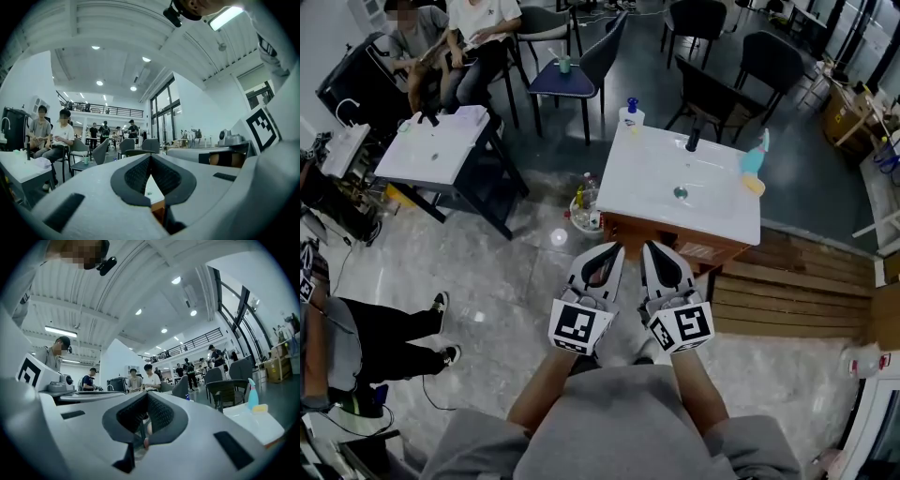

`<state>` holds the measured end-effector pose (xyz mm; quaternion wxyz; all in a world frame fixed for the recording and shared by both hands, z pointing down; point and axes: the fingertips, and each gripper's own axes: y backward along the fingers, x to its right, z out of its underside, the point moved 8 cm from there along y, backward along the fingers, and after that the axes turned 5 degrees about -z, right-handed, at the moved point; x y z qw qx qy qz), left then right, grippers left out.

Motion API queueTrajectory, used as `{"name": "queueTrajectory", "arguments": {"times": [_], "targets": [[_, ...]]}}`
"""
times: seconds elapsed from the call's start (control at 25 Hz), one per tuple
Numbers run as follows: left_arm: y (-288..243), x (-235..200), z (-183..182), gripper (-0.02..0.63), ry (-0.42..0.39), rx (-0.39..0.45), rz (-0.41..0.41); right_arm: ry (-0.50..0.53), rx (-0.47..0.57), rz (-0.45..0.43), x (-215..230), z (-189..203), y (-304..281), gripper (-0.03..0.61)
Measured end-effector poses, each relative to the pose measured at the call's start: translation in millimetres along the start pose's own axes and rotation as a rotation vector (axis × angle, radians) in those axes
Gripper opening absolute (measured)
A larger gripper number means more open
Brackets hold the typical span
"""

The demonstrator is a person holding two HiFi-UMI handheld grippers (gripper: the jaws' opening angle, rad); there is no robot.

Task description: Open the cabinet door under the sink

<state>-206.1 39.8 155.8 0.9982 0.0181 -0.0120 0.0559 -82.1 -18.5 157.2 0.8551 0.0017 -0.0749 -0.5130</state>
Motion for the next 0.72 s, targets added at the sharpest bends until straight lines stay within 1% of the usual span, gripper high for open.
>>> {"name": "queueTrajectory", "arguments": {"times": [0.12, 0.44, 0.72], "targets": [[-0.4, -3.1, -3.9, 0.008, 0.0, 0.013, -0.015, 0.019, 0.002, -0.017, -1.5, -3.2, -3.9, 0.009], [1.4, -13.0, -4.3, 0.008, 0.018, 0.018, -0.065, 0.025, 0.0, -0.034, -3.6, -0.4, -10.6, 0.009], [-2.8, -17.0, 3.1, 0.008, 0.009, -0.002, -0.064, -0.003, 0.004, -0.027, 0.4, 5.7, -17.0, 0.009]]}}
